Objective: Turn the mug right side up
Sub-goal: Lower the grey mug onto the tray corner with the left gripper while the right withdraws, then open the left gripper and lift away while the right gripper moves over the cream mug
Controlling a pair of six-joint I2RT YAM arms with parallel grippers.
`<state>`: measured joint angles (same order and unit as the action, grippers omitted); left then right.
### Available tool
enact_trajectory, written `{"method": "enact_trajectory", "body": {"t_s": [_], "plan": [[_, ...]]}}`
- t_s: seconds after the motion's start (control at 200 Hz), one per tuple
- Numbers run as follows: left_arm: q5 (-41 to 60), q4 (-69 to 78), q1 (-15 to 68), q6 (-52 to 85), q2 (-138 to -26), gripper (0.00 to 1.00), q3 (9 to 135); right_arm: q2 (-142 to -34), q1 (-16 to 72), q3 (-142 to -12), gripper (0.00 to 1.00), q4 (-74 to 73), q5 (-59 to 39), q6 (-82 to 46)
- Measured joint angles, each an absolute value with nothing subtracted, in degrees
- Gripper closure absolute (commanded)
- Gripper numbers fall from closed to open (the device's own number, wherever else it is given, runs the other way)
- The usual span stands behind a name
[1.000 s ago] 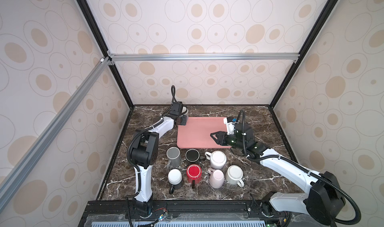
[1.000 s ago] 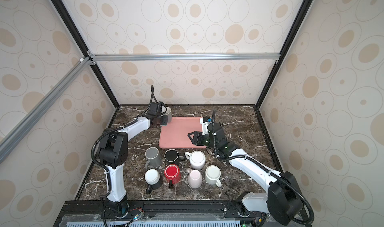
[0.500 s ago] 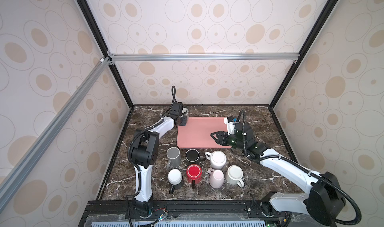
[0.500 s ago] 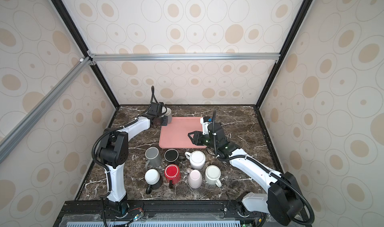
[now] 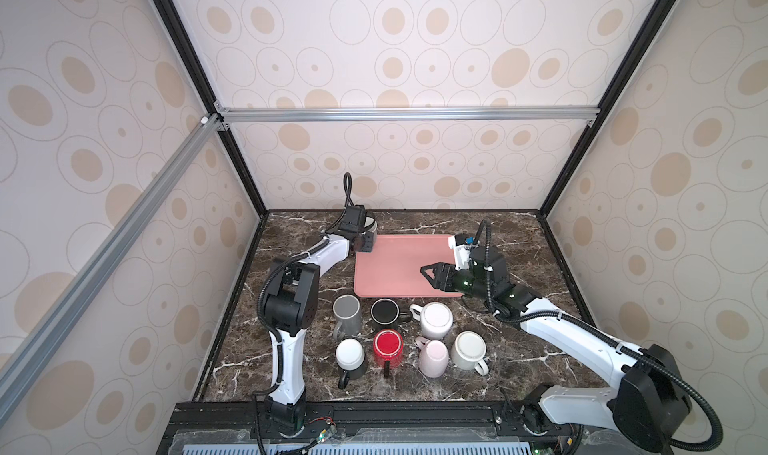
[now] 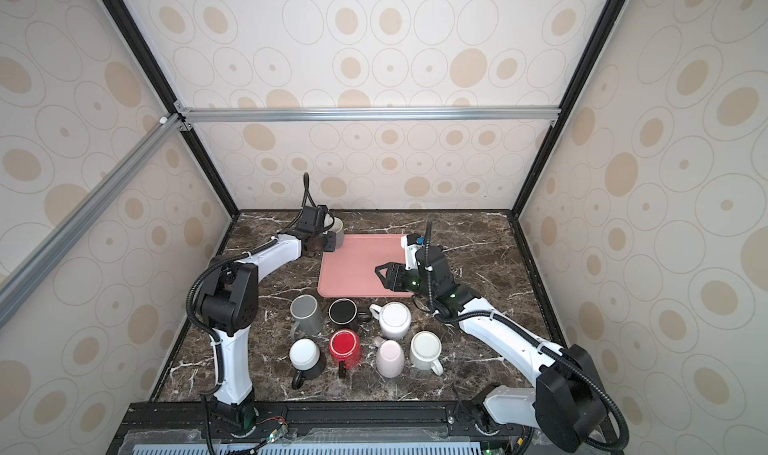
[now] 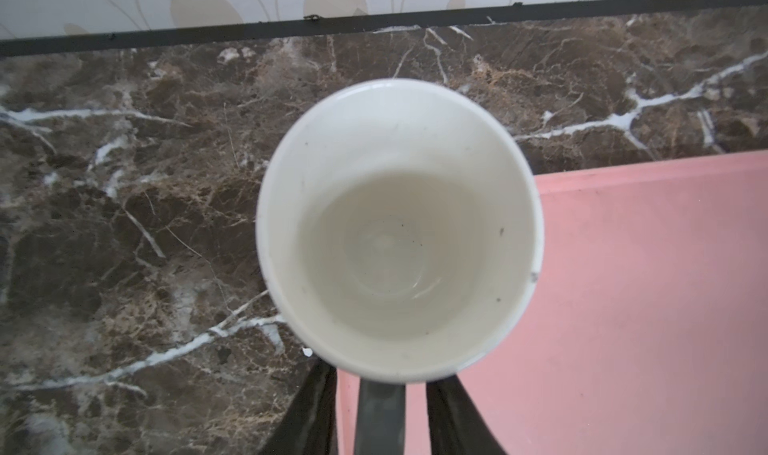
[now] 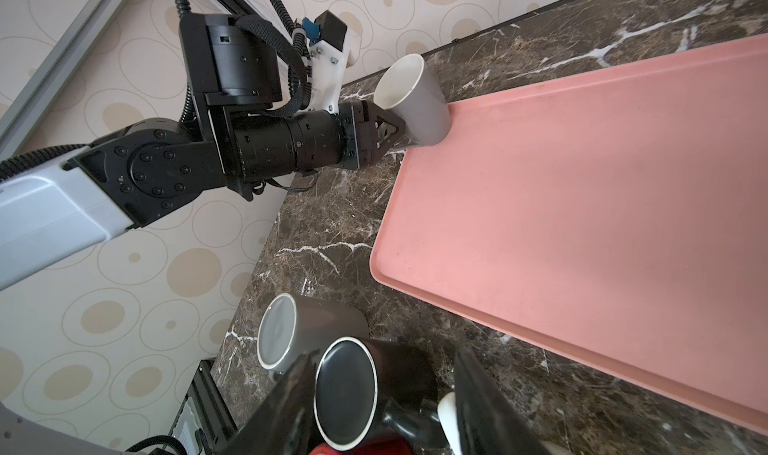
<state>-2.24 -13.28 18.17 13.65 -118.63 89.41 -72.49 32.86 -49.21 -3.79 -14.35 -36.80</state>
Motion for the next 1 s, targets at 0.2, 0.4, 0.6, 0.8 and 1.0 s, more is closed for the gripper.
{"method": "enact_trajectory", "body": {"t_s": [0.2,0.4,0.6,0.8,1.0], "plan": [[-2.5,-11.9,18.2,14.7,-113.4,0.44,85.8,-72.5,32.9,-49.2,0.43,-2.9,-14.3,-36.7],[0.9,-5.7,18.2,18.9,-97.6,0.37,77.4,-72.5,32.9,-49.2,0.43,-0.8,-14.3,-36.1],[6.6,6.6,18.2,26.0,-80.1,0.15,64.5,-72.5,32.8,-49.2,0.41,4.4,-14.1,-33.8],[11.7,17.7,18.2,33.8,-70.2,0.01,49.9,-72.3,32.8,-49.4,0.38,15.2,-12.2,-29.4],[15.1,23.8,18.2,40.2,-66.1,0.01,40.4,-67.9,32.8,-49.6,0.37,28.4,-8.8,-26.4]]}}
